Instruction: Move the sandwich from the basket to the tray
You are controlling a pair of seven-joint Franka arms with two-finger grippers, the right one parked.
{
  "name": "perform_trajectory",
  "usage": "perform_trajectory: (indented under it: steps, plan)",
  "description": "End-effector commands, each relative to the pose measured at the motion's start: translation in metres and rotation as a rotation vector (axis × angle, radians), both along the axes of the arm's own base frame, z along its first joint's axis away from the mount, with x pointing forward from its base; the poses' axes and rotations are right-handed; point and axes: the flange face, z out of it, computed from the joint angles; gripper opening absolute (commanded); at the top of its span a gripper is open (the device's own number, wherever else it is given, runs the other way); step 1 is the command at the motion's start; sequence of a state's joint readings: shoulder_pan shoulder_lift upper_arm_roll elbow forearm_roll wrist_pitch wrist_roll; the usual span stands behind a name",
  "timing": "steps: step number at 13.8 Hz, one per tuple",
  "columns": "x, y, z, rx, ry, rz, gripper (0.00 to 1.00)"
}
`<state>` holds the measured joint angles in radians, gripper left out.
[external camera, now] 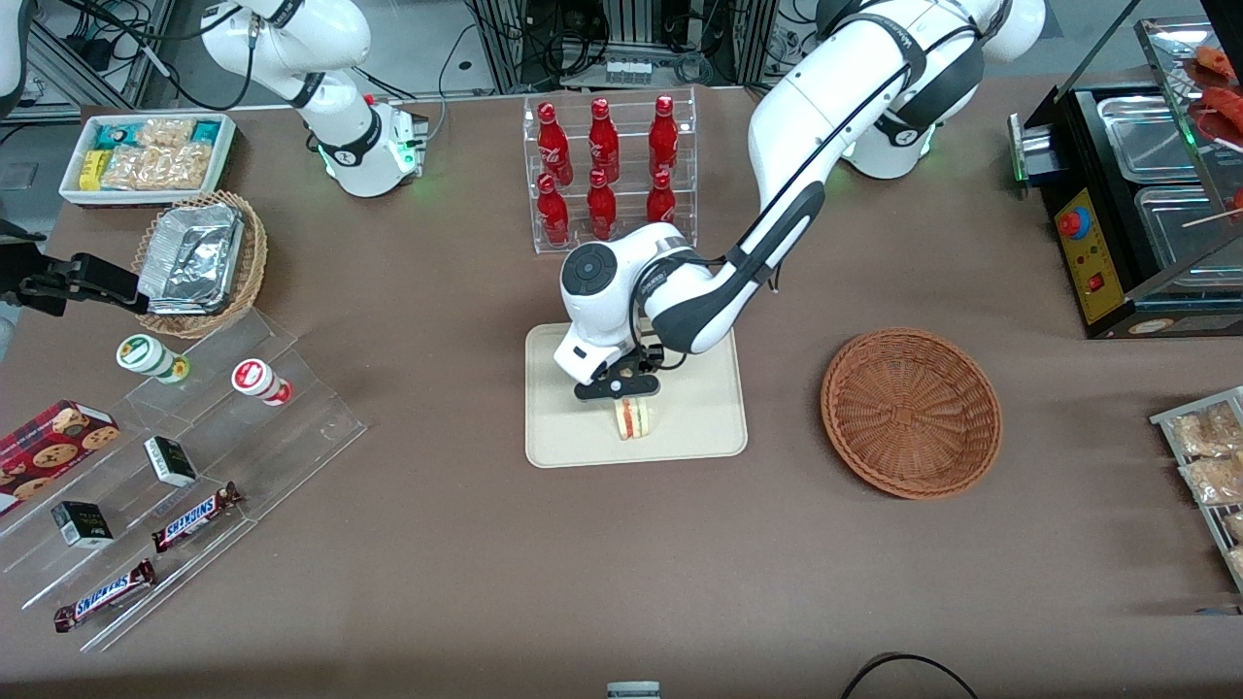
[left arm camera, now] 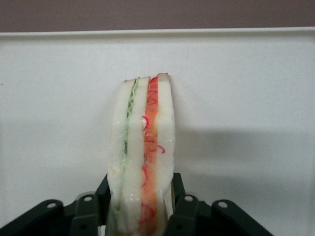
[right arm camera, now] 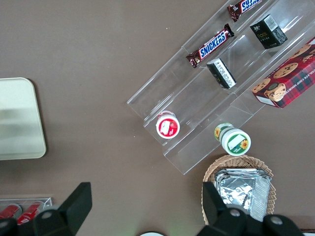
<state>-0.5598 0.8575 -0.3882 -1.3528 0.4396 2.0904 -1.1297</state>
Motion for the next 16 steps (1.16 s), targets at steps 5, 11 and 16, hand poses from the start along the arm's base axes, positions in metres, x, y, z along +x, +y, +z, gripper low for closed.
perform_trajectory:
  steps: [5, 11, 16]
  plan:
    - [0.009, 0.011, 0.129, -0.021, -0.078, 0.103, 1.00]
    - [0.055, 0.109, 0.231, 0.004, -0.076, 0.335, 1.00]
    - [0.081, 0.236, 0.295, 0.029, 0.095, 0.215, 1.00]
